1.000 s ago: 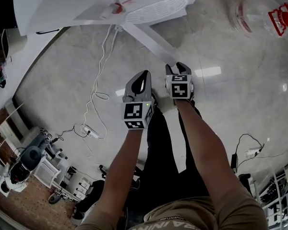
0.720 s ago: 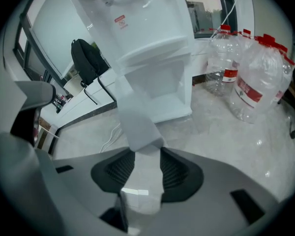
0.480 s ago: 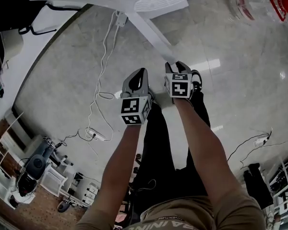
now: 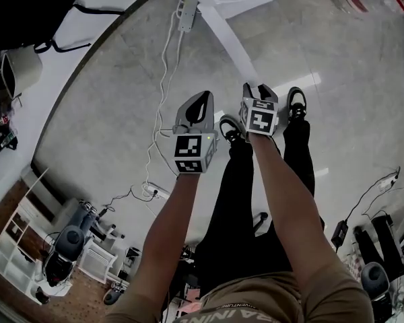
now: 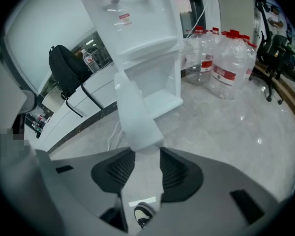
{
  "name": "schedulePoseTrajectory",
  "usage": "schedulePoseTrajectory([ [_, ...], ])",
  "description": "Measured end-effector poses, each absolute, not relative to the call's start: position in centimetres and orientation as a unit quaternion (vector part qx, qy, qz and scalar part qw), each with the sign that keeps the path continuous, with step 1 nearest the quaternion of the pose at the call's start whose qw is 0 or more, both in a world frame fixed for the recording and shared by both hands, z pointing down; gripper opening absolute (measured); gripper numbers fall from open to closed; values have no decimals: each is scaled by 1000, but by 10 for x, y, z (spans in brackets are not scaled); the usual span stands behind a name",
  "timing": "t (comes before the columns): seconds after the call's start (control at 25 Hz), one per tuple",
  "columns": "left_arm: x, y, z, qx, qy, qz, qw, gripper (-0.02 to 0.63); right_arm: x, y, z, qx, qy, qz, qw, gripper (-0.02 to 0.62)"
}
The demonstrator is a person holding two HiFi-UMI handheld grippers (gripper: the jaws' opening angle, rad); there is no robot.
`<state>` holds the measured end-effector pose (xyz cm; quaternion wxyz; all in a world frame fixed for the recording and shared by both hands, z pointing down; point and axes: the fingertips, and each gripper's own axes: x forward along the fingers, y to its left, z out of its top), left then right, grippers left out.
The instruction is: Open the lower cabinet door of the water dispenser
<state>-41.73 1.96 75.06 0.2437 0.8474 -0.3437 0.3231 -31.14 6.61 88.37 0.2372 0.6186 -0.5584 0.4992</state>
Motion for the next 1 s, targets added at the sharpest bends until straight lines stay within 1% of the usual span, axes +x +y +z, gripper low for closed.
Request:
schedulePoseTrajectory([
  [0.16,-443,16,752,850,-335,326,243,2,-334,68,885,631,-538,511,224,163],
  [0.48,-475,14,753,848,-333,334,242,2,-379,69,885,602,-553,527,231,163],
  [0.56,-479,10,747,850,-334,330,239,2,-387,69,884,592,-558,533,233,139],
  [0.72,-486,7,735,851,-340,326,233,2,-394,82,884,578,-545,558,239,130],
  [0.8,-485,6,731,850,-346,322,232,2,-388,92,882,579,-539,562,244,99],
  [0.88,-482,10,724,851,-349,318,231,2,-378,103,877,581,-539,557,250,44],
  [1.0,-479,22,714,848,-358,313,235,2,-367,118,863,570,-556,546,259,25],
])
